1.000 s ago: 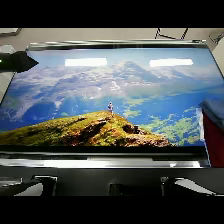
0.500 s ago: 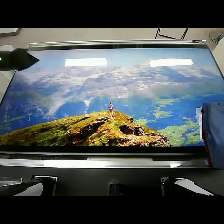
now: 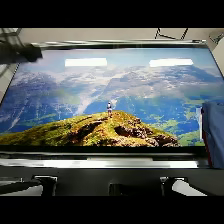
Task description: Fold the clothes and pants, and hang the long-sleeved shirts on hangers.
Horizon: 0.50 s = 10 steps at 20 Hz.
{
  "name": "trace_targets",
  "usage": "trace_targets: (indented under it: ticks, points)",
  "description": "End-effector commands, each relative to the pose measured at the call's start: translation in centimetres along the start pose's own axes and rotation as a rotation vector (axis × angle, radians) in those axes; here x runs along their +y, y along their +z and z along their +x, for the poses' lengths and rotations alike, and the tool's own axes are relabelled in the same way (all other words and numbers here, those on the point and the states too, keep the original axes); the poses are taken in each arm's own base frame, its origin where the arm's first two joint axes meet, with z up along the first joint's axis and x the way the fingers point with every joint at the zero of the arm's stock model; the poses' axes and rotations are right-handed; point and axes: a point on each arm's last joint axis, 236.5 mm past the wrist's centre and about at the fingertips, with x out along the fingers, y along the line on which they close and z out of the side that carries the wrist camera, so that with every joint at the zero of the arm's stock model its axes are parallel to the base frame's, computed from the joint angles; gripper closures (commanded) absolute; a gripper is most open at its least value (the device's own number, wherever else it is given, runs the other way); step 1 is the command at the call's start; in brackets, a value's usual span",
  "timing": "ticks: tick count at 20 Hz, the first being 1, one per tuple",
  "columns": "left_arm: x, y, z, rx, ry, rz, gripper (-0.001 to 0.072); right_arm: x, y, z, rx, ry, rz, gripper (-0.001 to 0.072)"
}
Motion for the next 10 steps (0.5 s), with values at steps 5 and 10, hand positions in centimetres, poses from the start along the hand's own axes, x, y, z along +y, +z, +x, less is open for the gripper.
trace_targets:
  ticks: [5, 10]
  points:
    - [-2.5, -21.3, 3.7, 0.721, -0.045, -0.063, -0.0007, 15.1, -29.2, 6.0, 0.887, 0.165, -0.262, 0.0081]
    - [-2.0, -21.8, 4.4, 0.593, -0.027, -0.088, -0.0009, 15.3, -30.6, 6.0, 0.915, 0.131, -0.222, 0.0078]
